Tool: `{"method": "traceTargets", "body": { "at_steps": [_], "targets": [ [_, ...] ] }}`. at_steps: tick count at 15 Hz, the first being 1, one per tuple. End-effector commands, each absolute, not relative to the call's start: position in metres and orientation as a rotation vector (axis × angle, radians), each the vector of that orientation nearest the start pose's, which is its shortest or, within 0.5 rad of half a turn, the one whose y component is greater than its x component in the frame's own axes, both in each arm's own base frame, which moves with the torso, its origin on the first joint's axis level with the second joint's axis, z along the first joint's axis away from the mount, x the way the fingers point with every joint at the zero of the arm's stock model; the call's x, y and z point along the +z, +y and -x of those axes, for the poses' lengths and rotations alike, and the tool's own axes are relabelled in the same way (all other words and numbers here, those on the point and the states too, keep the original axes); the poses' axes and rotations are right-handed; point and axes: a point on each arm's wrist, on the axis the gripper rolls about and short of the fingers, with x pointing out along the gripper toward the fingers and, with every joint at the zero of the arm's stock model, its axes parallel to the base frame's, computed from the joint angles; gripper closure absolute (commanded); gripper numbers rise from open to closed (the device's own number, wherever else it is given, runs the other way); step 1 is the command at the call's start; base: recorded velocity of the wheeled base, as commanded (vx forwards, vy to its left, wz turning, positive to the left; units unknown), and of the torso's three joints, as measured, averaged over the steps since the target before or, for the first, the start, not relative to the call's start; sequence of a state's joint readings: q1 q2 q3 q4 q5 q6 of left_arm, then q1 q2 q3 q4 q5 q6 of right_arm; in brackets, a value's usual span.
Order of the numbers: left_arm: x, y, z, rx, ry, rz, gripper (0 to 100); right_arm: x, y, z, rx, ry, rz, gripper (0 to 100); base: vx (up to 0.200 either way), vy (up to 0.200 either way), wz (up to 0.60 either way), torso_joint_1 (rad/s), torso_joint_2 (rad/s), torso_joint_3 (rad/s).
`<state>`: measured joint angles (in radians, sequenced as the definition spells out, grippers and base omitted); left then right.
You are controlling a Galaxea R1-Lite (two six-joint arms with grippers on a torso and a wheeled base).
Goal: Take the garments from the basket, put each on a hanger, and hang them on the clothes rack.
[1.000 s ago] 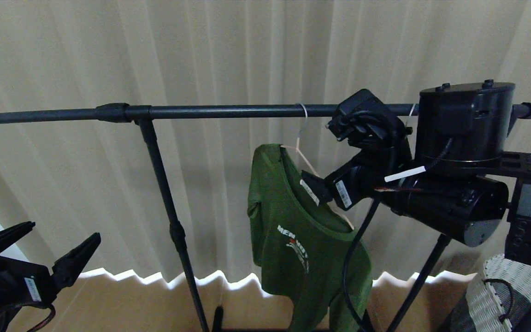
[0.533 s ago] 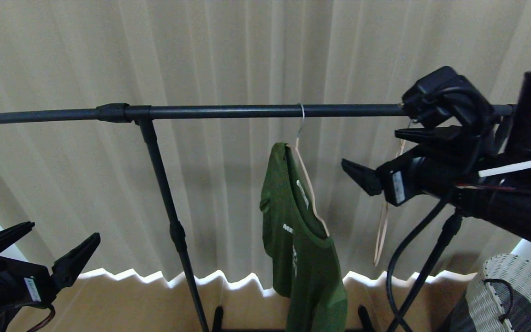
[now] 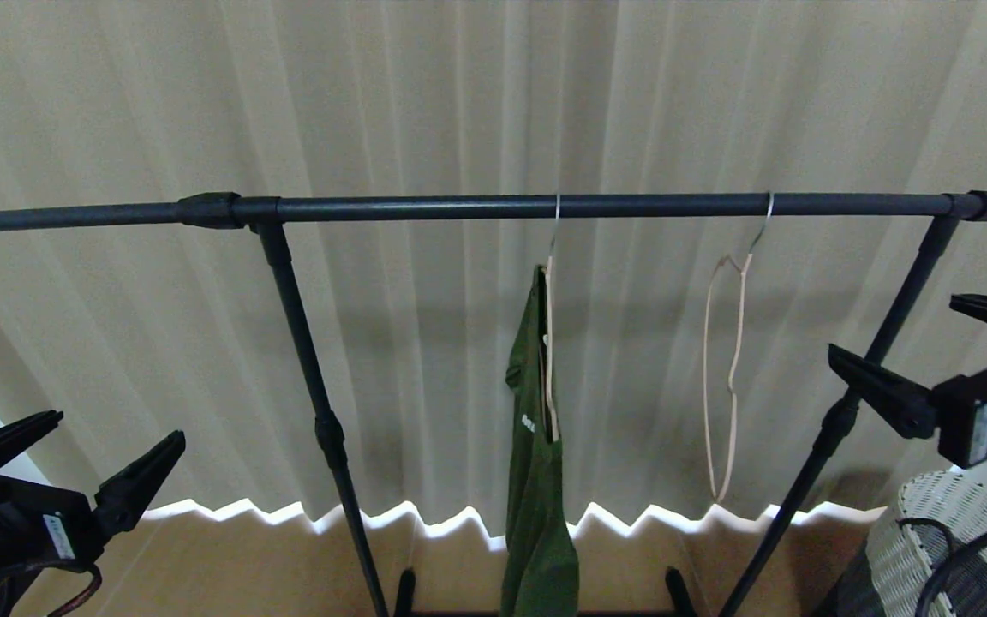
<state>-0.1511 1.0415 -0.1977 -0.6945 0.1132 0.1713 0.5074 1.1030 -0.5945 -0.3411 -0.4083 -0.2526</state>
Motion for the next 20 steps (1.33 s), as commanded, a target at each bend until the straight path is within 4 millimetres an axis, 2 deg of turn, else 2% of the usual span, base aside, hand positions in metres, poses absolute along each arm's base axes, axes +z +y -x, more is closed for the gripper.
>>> {"method": "traceTargets", "body": {
  "at_steps": [1, 3, 7, 11, 14, 19, 20],
  "targets": [
    [0.164, -0.014, -0.122, -0.037, 0.141, -0.19, 0, 0.22, 0.046, -0.104, 0.101, 0.098, 0.304, 0, 0.0, 0.0, 0.0, 0.0, 0.0, 0.0],
    [0.164, -0.014, -0.121, -0.035, 0.144, -0.188, 0, 0.214, 0.043, -0.1, 0.094, 0.107, 0.305, 0, 0.0, 0.0, 0.0, 0.0, 0.0, 0.0],
    [0.164, -0.014, -0.121, -0.032, 0.143, -0.188, 0, 0.203, 0.034, -0.11, -0.012, 0.18, 0.32, 0, 0.0, 0.0, 0.0, 0.0, 0.0, 0.0],
    [0.162, -0.014, -0.121, -0.034, 0.15, -0.187, 0, 0.198, 0.034, -0.112, -0.013, 0.202, 0.282, 0, -0.2, 0.0, 0.0, 0.01, 0.01, 0.001],
    [0.16, -0.014, -0.122, -0.035, 0.162, -0.19, 0, 0.182, 0.036, -0.114, 0.075, 0.264, 0.219, 0, -0.2, 0.0, 0.0, -0.007, 0.0, 0.004],
    [0.151, -0.014, -0.12, -0.045, 0.198, -0.212, 0, 0.154, 0.033, -0.101, 0.099, 0.347, 0.178, 0, 0.0, 0.0, 0.0, 0.0, 0.0, 0.0],
    [0.151, -0.014, -0.12, -0.043, 0.2, -0.212, 0, 0.153, 0.033, -0.102, 0.099, 0.351, 0.182, 0, 0.0, 0.0, 0.0, 0.0, 0.0, 0.0]
  ]
}}
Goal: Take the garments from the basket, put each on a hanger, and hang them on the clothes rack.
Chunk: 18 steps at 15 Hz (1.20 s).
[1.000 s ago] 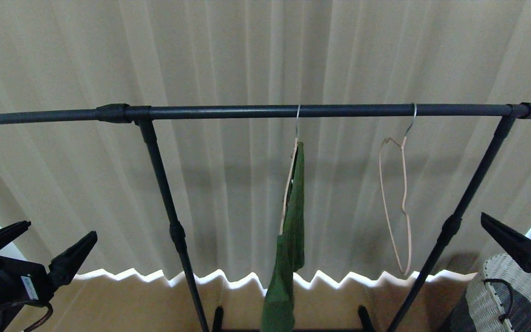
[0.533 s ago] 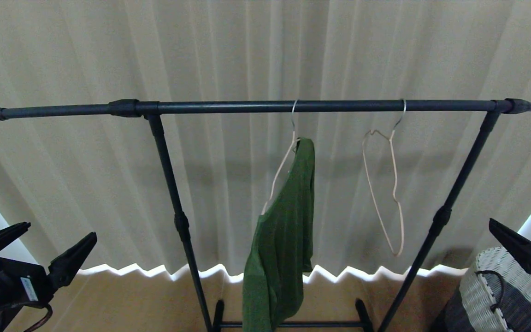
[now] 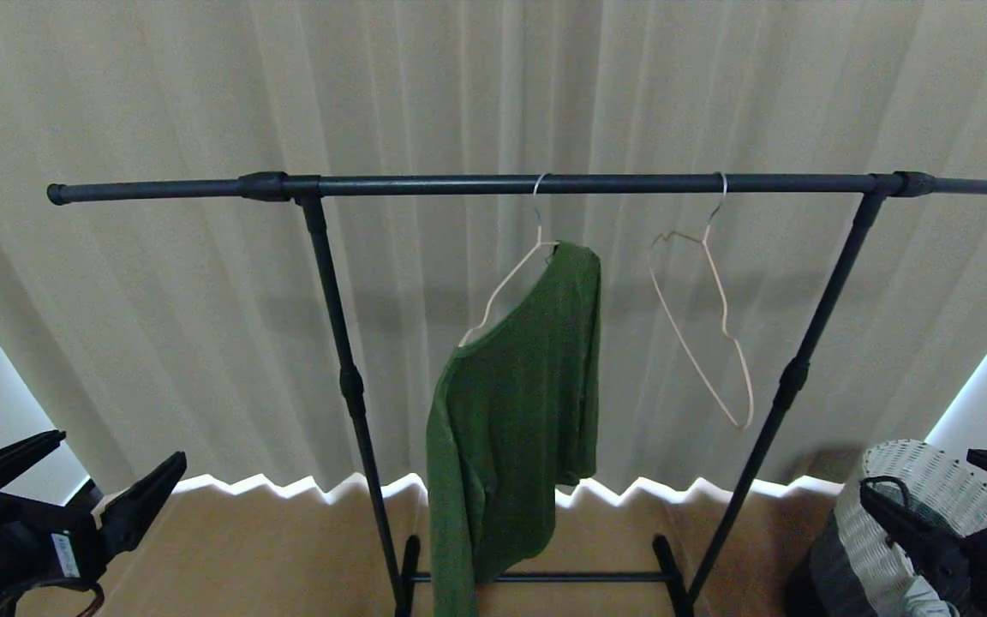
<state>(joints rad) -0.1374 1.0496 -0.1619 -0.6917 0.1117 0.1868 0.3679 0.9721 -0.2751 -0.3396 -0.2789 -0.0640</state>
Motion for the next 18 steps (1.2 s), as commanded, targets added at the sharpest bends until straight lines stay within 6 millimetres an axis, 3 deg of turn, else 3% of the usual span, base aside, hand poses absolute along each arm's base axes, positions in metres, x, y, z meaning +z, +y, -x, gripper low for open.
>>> {"method": "traceTargets", "body": {
  "at_steps": [1, 9, 18],
  "targets": [
    [0.152, -0.014, -0.121, -0.043, 0.197, -0.211, 0, 0.154, 0.033, -0.102, 0.099, 0.345, 0.177, 0, 0.0, 0.0, 0.0, 0.0, 0.0, 0.0],
    [0.151, -0.014, -0.12, -0.041, 0.198, -0.207, 0, 0.15, 0.031, -0.097, 0.091, 0.351, 0.144, 0, 0.0, 0.0, 0.0, -0.005, 0.01, 0.008],
    [0.147, -0.014, -0.122, -0.044, 0.224, -0.21, 0, 0.147, 0.028, -0.091, 0.093, 0.346, 0.195, 0, 0.0, 0.0, 0.0, -0.169, 0.45, 0.281]
  ]
}}
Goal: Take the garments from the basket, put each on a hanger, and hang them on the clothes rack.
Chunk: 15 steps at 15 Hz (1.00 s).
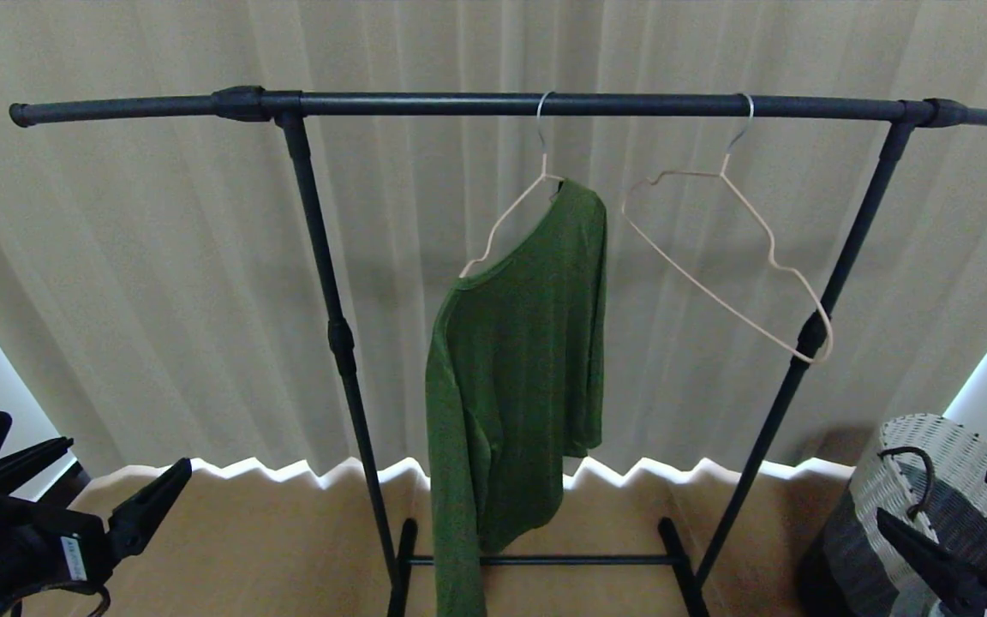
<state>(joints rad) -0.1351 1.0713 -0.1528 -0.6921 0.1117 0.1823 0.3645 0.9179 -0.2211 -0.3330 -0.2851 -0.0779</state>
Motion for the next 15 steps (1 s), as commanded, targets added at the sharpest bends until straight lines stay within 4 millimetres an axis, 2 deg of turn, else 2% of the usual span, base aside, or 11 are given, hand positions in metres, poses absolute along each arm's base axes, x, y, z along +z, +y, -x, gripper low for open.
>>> {"method": "traceTargets", "body": {
  "at_steps": [1, 9, 12, 15],
  "targets": [
    [0.147, -0.014, -0.122, -0.044, 0.224, -0.21, 0, 0.145, 0.028, -0.091, 0.093, 0.358, 0.2, 0, 0.0, 0.0, 0.0, -0.159, 0.49, 0.315],
    [0.147, -0.015, -0.124, -0.05, 0.23, -0.208, 0, 0.141, 0.029, -0.093, 0.093, 0.381, 0.202, 0, 0.0, 0.0, 0.0, -0.129, 0.47, 0.335],
    [0.145, -0.007, -0.124, 0.011, 0.245, -0.206, 0, 0.136, 0.028, -0.09, 0.093, 0.39, 0.197, 0, 0.0, 0.0, 0.0, -0.067, 0.42, 0.339],
    [0.145, -0.003, -0.123, 0.04, 0.247, -0.205, 0, 0.136, 0.027, -0.088, 0.088, 0.387, 0.162, 0, 0.0, 0.0, 0.0, -0.015, 0.13, 0.108]
  ]
}}
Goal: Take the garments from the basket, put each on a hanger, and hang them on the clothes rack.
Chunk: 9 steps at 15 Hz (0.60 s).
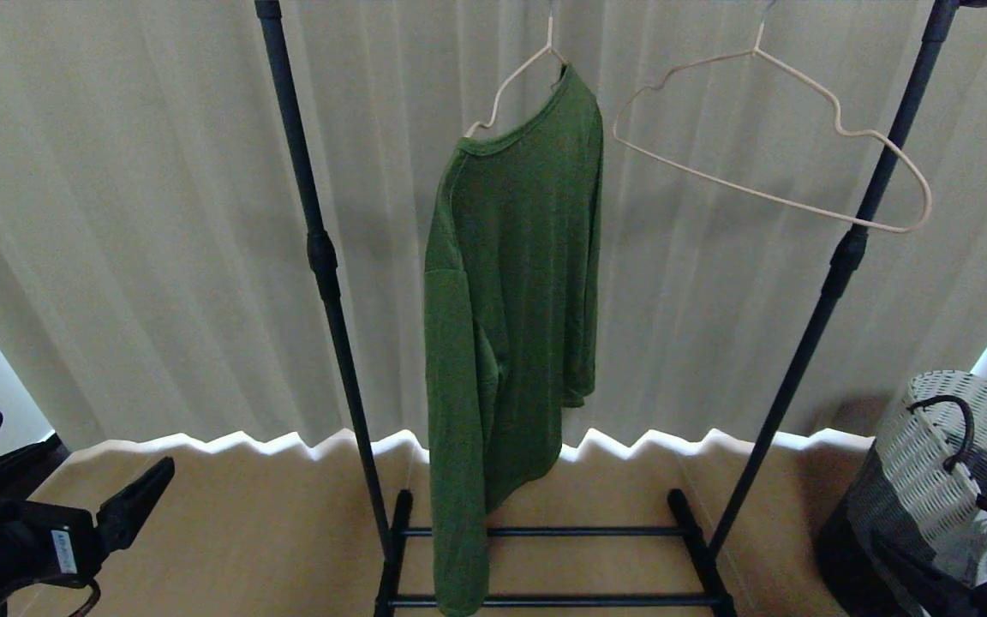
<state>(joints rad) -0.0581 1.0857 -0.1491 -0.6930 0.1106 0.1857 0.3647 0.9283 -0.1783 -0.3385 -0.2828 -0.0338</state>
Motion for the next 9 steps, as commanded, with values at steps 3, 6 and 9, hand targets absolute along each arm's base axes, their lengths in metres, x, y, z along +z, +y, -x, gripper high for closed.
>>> {"method": "traceTargets", "body": {
  "at_steps": [3, 6, 9],
  "targets": [
    [0.136, 0.003, -0.103, 0.096, 0.233, -0.188, 0, 0.133, 0.016, -0.072, 0.018, 0.328, 0.092, 0, 0.0, 0.0, 0.0, 0.0, 0.0, 0.0],
    [0.133, 0.011, -0.076, 0.21, 0.166, -0.182, 0, 0.126, 0.006, -0.051, -0.055, 0.261, 0.063, 0, 0.0, 0.0, 0.0, 0.0, 0.0, 0.0],
    [0.123, 0.007, -0.038, 0.222, 0.09, -0.078, 0, 0.105, -0.002, -0.03, -0.151, 0.231, 0.042, 0, 0.0, 0.0, 0.0, 0.0, 0.0, 0.0]
  ]
}}
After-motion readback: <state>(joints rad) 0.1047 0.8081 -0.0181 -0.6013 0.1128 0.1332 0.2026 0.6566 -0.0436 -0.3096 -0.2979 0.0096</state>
